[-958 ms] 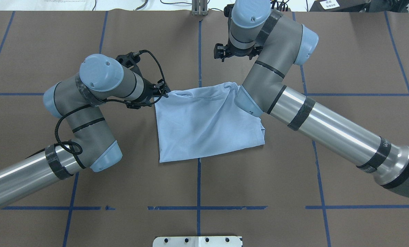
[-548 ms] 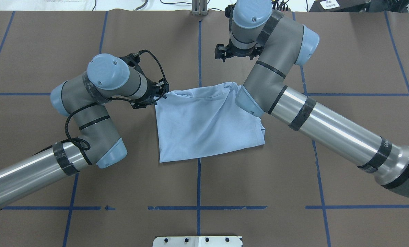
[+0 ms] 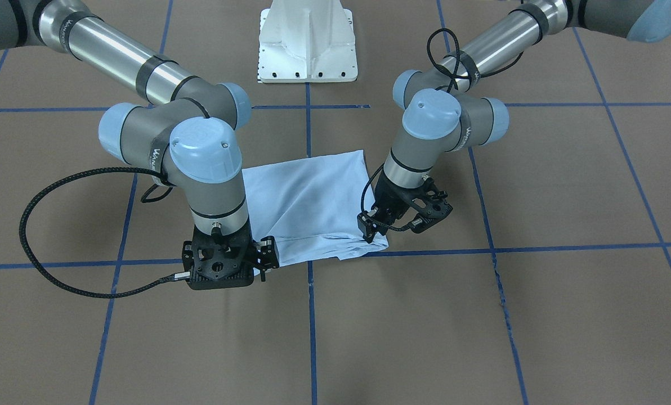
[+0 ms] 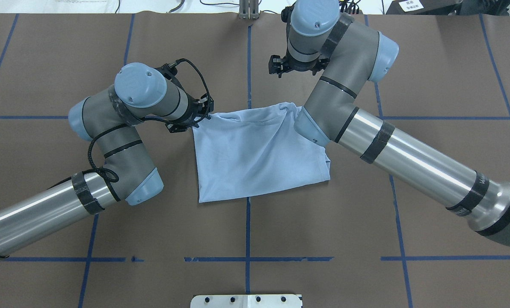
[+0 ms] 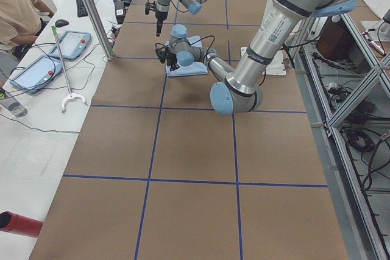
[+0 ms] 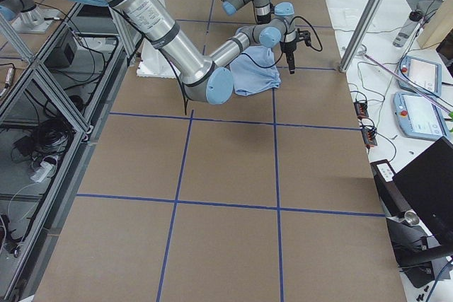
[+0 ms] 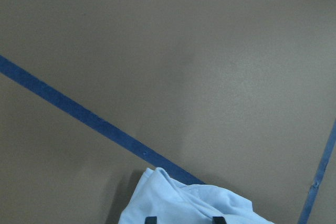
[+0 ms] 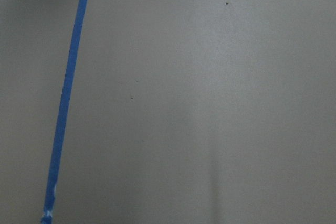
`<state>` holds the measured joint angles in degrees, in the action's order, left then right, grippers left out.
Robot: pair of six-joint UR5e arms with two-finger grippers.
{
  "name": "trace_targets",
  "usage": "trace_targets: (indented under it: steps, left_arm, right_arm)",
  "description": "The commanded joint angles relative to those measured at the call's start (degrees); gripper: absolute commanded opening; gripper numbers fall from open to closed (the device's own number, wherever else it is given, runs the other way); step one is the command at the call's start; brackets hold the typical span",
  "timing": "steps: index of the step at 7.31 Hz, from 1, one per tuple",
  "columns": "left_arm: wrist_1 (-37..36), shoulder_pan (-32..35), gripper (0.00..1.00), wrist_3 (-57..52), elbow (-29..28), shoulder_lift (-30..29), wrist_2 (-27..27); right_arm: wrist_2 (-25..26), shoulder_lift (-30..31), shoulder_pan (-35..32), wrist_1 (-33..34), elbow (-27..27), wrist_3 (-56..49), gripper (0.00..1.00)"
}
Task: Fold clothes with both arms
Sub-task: 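Open the right gripper and raise it away while left gripper holds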
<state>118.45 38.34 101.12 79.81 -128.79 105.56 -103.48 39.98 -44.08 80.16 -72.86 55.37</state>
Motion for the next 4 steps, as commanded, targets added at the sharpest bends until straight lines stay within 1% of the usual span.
trace_targets:
  steps: [1, 4]
  left_arm:
    - [0.0, 0.9, 0.50, -0.2, -1.5, -0.4, 0.0]
    - [-0.2, 0.7, 0.50, -1.0, -2.0, -1.6, 0.4]
  right_arm:
    - [0.0, 0.0, 0.1, -0.1, 0.0, 0.1, 1.00]
    - [0.0, 0.1, 0.1, -0.1, 0.0, 0.1, 1.00]
